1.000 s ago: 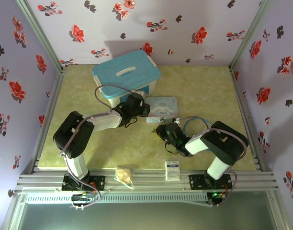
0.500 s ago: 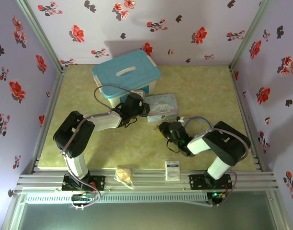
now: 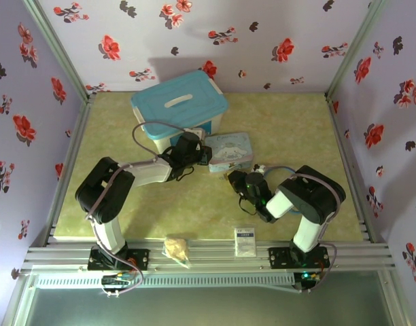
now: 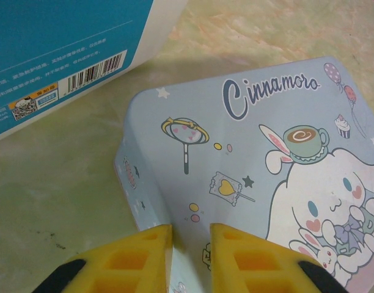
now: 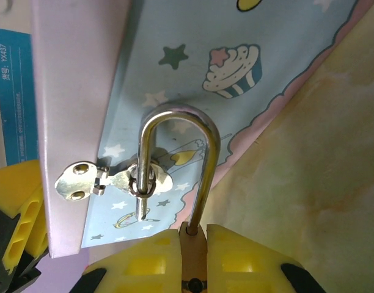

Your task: Unlock the padlock with the key

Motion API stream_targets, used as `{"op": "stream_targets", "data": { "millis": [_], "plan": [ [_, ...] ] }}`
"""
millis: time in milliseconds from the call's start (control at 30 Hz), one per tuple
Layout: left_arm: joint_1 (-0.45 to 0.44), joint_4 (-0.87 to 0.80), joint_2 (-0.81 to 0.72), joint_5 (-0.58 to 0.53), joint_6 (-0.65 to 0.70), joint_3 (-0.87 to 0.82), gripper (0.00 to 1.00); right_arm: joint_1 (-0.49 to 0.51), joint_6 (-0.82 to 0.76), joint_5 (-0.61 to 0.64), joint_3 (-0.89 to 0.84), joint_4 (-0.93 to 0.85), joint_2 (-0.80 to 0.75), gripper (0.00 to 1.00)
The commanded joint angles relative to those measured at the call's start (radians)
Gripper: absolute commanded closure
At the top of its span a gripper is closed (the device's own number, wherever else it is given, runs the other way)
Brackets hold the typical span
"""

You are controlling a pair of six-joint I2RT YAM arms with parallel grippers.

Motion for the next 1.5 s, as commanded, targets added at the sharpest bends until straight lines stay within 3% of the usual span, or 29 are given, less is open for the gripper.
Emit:
{"op": "stream_targets", "data": {
  "millis": [0, 467, 867, 1033, 1233, 1467],
  "plan": [
    [0.028, -0.159, 0.043, -0.047, 0.024, -0.052, 0.78, -0.026, -0.036, -0.001, -0.012, 0.022, -0.037, 1.0],
    [0.039, -0.152, 0.045, -0.048, 0.024, -0.057, 0.78, -0.046, -0.083, 0.042, -0.019, -0.158, -0.184, 1.0],
    [0.042, -0.156, 0.038, -0.047, 0.028, -0.051, 0.78, -0.074, -0.184, -0.02, -0.013, -0.45, -0.332, 1.0],
    [0.044, -0.144, 0.045, -0.038, 0.014, -0.049, 0.78, -0.094, -0.142, -0.08, -0.012, -0.352, -0.273, 1.0],
    [0.036, -0.105, 0.007, 0.005, -0.017, -0.036, 0.77, -0.088, -0.027, -0.063, -0.059, 0.002, -0.092, 1.0],
    [0.027, -0.051, -0.012, 0.035, -0.055, -0.004, 0.7, -0.065, 0.007, -0.012, -0.059, 0.086, -0.024, 1.0]
  ]
}}
